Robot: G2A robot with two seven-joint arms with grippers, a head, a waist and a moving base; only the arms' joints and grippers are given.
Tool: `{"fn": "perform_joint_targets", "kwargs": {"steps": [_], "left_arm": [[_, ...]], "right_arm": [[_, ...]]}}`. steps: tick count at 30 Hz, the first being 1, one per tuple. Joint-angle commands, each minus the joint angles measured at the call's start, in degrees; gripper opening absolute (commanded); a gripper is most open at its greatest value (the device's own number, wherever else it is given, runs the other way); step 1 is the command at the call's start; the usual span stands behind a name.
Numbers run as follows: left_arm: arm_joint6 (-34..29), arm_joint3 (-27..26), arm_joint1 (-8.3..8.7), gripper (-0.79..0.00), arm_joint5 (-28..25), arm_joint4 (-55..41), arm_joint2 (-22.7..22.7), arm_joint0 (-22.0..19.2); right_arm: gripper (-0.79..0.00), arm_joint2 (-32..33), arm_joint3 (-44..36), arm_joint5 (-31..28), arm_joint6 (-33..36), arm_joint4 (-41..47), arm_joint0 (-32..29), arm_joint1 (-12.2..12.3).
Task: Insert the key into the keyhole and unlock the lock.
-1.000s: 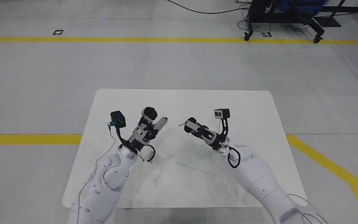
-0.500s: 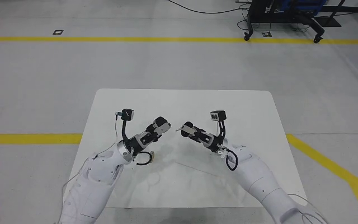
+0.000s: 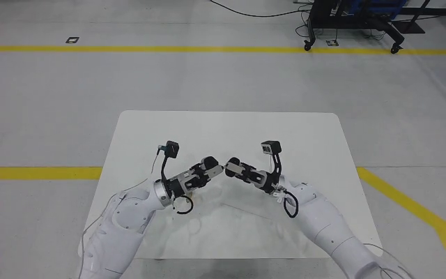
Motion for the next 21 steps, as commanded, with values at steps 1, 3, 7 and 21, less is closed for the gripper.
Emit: {"fn": "perform_joint_targets", "kwargs": {"steps": [1, 3, 7, 21], "left_arm": [[0.2, -0.1, 0.02, -0.446, -0.1, 0.2, 0.2, 0.1], [0.3, -0.2, 0.05, -0.480, -0.3, 0.4, 0.4, 0.1], [0.4, -0.1, 0.12, -0.566, -0.2, 1.0, 0.7, 0.1], [2.0, 0.2, 0.39, -0.785, -0.1, 4.6, 1.1, -0.3]], "right_arm": [[-0.785, -0.2, -0.1, 0.0, 0.0, 0.2, 0.0, 0.1], [-0.785, -0.4, 0.0, 0.0, 0.0, 0.5, 0.0, 0.2], [-0.785, -1.0, 0.2, 0.0, 0.0, 1.0, 0.3, 0.3], [-0.785, -3.1, 0.8, 0.0, 0.0, 1.7, 1.5, 0.4]]}}
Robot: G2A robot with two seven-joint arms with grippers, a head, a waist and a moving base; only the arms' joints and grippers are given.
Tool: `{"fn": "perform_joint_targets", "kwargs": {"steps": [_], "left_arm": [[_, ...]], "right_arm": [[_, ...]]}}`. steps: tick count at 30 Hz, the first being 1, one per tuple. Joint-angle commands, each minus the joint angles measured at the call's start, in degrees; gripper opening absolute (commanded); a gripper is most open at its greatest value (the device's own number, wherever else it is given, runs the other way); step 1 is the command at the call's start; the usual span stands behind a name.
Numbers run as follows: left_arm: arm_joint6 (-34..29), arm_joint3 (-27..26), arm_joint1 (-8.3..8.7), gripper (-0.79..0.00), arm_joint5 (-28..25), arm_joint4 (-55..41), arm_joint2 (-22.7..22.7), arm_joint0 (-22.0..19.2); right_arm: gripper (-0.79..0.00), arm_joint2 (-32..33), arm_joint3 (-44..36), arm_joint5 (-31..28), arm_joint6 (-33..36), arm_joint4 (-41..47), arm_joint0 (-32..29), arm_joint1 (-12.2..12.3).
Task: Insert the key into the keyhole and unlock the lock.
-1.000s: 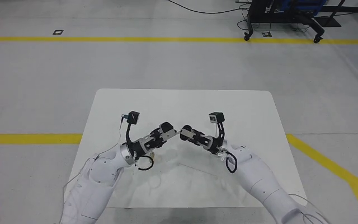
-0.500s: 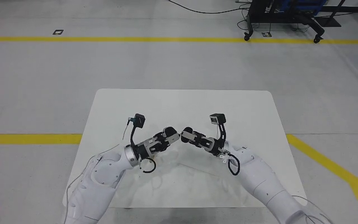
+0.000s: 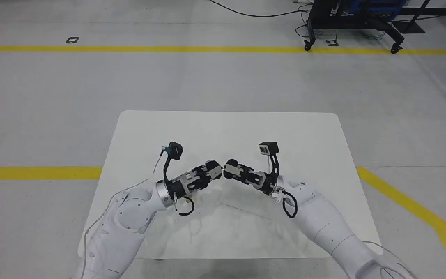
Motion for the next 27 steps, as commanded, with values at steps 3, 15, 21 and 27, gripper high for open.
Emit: {"fn": "perform_joint_targets", "kwargs": {"steps": [3, 15, 21, 27], "left_arm": [[0.8, 0.1, 0.02, -0.785, 0.0, 0.3, 0.2, 0.0], [4.1, 0.1, 0.25, -0.785, -0.9, 0.6, -0.9, 0.1], [13.4, 0.1, 0.07, -0.785, 0.2, 1.6, -3.5, 0.6], [13.4, 0.1, 0.07, -0.785, 0.2, 1.6, -3.5, 0.6]], "right_arm": [[-0.785, -0.7, 0.3, 0.0, 0.0, 0.0, 0.5, -0.1], [0.000, -0.5, 0.4, 0.0, 0.0, 1.2, 0.6, -0.2], [0.000, -0.5, 0.4, 0.0, 0.0, 1.2, 0.6, -0.2], [0.000, -0.5, 0.4, 0.0, 0.0, 1.2, 0.6, -0.2]]}}
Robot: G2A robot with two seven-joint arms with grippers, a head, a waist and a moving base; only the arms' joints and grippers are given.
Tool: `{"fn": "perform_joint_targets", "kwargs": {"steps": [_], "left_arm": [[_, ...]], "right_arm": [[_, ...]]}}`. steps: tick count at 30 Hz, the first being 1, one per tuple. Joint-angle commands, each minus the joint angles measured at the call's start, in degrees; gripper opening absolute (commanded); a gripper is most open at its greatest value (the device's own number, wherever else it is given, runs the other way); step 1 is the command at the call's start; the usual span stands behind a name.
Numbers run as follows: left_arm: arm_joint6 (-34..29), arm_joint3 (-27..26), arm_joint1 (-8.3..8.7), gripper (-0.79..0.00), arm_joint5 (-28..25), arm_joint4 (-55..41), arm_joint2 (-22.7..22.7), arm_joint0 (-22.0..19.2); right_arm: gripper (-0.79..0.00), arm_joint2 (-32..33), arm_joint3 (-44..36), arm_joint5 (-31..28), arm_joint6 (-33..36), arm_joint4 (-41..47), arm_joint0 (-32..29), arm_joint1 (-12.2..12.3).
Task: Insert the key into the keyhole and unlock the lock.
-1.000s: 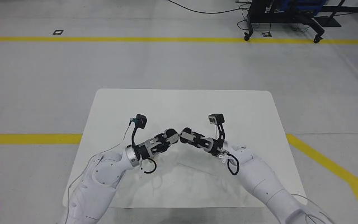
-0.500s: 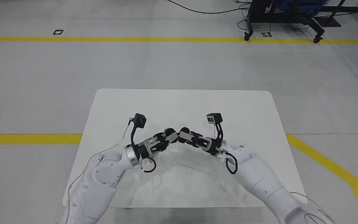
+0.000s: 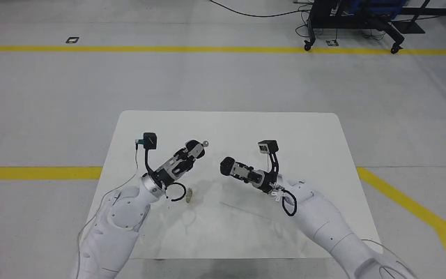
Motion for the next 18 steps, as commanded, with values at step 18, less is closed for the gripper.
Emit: {"fn": "perform_joint_targets", "kwargs": {"steps": [18], "left_arm": [[-24.4, -1.9, 1.57, -0.785, -1.9, -6.0, 2.4, -0.5]], "right_arm": [[-0.179, 6.2, -11.6, 9.7, 9.7, -19.8, -2.2, 6.5]]}}
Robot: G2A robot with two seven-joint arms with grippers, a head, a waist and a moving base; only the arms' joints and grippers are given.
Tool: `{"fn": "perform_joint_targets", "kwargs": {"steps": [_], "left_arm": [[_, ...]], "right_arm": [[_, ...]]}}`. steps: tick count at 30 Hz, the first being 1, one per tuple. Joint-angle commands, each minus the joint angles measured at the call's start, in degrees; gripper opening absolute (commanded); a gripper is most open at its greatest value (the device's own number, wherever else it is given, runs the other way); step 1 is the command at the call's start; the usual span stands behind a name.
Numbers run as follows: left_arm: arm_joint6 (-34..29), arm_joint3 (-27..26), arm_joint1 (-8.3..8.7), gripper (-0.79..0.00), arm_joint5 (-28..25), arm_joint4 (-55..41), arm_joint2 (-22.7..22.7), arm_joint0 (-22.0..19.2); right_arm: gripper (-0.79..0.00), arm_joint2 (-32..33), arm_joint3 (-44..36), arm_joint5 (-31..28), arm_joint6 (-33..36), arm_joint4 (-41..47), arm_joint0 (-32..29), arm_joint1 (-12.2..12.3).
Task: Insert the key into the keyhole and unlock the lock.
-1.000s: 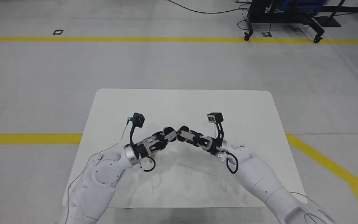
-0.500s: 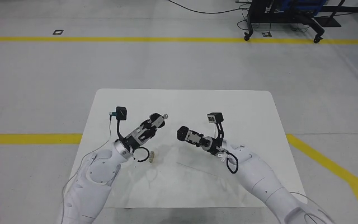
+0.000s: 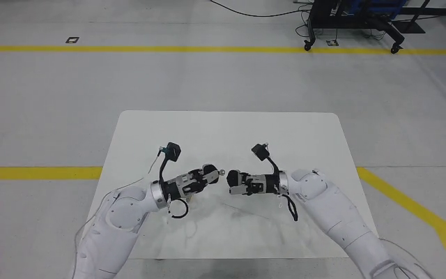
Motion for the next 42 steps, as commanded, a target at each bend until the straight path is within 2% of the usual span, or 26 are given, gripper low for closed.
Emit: {"fn": "perform_joint_targets", "kwargs": {"steps": [1, 2, 7, 14, 26, 31, 32, 33, 34, 41, 42], "left_arm": [[-2.1, 0.2, 0.11, -0.785, -0.2, -0.2, 0.7, -0.4], [-2.7, 0.3, 0.17, -0.785, -0.2, 0.1, 0.9, -0.7], [-2.7, 0.7, 0.29, -0.785, -0.3, 0.3, 1.5, -1.4], [-3.0, 0.7, 0.54, -0.785, -0.6, 0.5, 2.2, -1.4], [-2.5, 0.9, 0.93, -0.785, -0.7, 0.6, 3.0, -1.9], [-2.4, 0.9, 1.13, -0.785, -0.7, 0.5, 3.1, -2.0], [-2.4, 0.9, 1.16, -0.785, -0.7, 0.5, 3.1, -2.0], [-2.3, 0.9, 1.20, -0.785, -0.7, 0.5, 3.1, -2.0], [-2.2, 0.9, 1.23, -0.785, -0.7, 0.5, 3.1, -2.0], [-1.3, 0.9, 1.44, -0.785, -0.6, 1.1, 3.3, -2.0], [-0.9, 1.0, 1.45, -0.545, -0.5, 1.0, 3.3, -2.0]], "right_arm": [[-0.296, 0.8, -1.7, -0.1, -0.1, 0.1, -1.1, 0.8], [-0.400, 1.2, -2.3, -0.2, -0.2, 0.1, -1.5, 1.2], [-0.449, 1.7, -4.8, -0.6, -0.6, 0.7, -2.6, 2.3], [-0.456, 1.8, -5.1, -1.8, -1.9, 0.8, -2.3, 2.7], [-0.480, 0.8, -5.3, -0.7, -2.3, 0.9, -1.4, 2.7], [-0.582, 0.3, -5.2, -0.3, -2.8, 0.3, -0.9, 2.6], [-0.628, 0.2, -5.2, -0.3, -2.9, 0.3, -0.9, 2.6], [-0.730, 0.1, -5.2, -0.3, -2.9, 0.3, -0.8, 2.6], [-0.785, 0.0, -5.2, -0.4, -2.7, 0.5, -0.8, 2.6], [-0.785, -0.8, -4.7, -0.7, -1.4, 2.2, -0.6, 2.6], [-0.785, -0.9, -4.5, -0.8, -1.5, 2.5, -0.6, 2.6]]}}
